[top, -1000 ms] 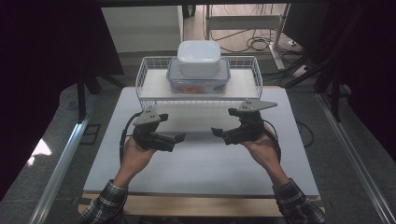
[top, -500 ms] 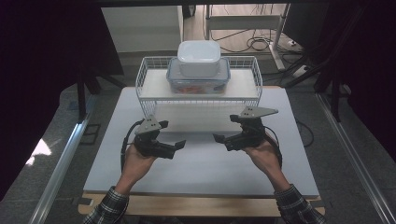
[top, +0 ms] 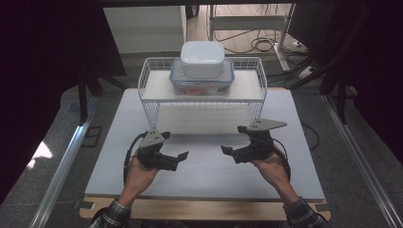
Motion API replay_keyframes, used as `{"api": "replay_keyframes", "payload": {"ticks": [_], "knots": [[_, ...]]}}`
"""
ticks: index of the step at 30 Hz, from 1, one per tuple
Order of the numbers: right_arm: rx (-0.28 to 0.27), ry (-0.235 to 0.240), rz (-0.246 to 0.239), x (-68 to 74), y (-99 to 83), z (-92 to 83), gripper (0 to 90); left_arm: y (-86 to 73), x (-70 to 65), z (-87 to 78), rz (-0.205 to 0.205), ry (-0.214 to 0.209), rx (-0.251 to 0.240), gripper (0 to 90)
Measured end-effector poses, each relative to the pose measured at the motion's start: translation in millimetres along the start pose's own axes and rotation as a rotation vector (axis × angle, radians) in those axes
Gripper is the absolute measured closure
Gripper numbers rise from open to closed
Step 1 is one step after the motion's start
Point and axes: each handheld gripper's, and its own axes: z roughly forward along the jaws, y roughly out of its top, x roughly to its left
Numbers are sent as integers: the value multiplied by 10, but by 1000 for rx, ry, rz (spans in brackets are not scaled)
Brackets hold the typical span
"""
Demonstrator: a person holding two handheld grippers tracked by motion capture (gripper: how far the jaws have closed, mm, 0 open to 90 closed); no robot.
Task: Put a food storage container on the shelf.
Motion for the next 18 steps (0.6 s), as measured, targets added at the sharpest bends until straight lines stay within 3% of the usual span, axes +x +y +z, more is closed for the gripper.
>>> {"api": "replay_keyframes", "payload": {"ticks": [8,18], "knots": [[7,-22,-6,20,-115,-77,28,-127,-23,-71,-12,12,-10,39],[20,-61,31,-27,-323,-199,23,-352,-5,-115,-30,35,8,38]]}}
